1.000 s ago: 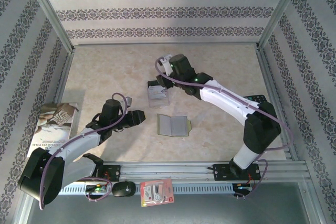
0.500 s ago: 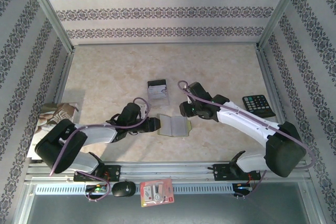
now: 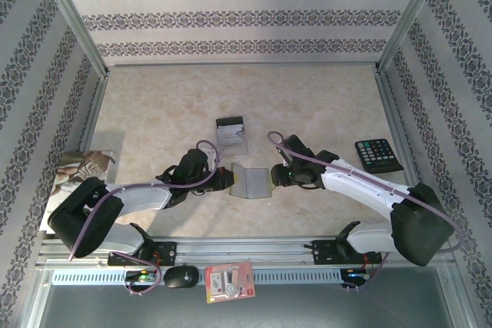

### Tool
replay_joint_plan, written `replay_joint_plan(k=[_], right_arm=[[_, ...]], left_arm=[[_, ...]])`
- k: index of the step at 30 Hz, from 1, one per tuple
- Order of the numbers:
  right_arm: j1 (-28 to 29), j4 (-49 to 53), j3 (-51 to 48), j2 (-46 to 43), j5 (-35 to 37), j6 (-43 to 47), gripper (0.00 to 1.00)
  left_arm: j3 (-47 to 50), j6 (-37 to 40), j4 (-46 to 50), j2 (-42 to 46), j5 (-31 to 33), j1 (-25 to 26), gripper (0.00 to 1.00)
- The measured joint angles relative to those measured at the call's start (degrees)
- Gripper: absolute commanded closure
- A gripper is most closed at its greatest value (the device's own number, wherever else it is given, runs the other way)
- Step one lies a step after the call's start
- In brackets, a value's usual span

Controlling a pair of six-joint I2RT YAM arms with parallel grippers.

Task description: Take the credit cards out of the card holder

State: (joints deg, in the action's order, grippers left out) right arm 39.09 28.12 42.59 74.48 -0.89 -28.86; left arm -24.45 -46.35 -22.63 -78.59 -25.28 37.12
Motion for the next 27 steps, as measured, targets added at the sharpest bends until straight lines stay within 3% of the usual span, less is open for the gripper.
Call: replay_joint_plan(k=[3,7,8,15,16,18,21,24,27], right_arm=[[0.7,-1.3,0.0,1.3,-0.7,-0.2,0.59],[1.2,-2.4,0.0,1.9,-0.8,-0.4,0.59],[1.2,-2.6,0.0,1.8,-0.8,-0.4,0.58],[1.2,-3.1,0.3,-2.6,1.2,0.1,0.53],[1.1,-3.1,0.7,-3.7,2.0,0.2,0.45],[0.7,-3.9,1.3,-5.8,3.7,0.9,0.31],[-0.8,-4.7,3.4,-7.5,7.1,1.7,0.25],[-1.5,-5.4,6.3,-7.6,12.4,2.1,0.02],[-3.0,-7.1,7.7,-7.6,17.2,2.0,0.02]], left_arm=[[1.1,0.9,2.9,1.4,2.1,0.0,0.98],[3.7,2.0,6.1,2.6,4.4,-0.9,0.64],[4.4,1.9,7.0,3.2,4.7,-1.4,0.6],[3.8,3.9,17.9,19.3,10.0,-2.0,0.43],[2.7,4.7,19.7,22.4,11.3,-2.2,0.34],[0.4,6.5,22.9,27.9,13.9,-3.1,0.01],[-3.2,9.4,25.7,33.8,17.7,-6.3,0.01],[-6.4,13.6,26.3,35.9,24.3,-9.7,0.01],[-7.7,19.3,24.4,35.0,33.7,-10.9,0.01]])
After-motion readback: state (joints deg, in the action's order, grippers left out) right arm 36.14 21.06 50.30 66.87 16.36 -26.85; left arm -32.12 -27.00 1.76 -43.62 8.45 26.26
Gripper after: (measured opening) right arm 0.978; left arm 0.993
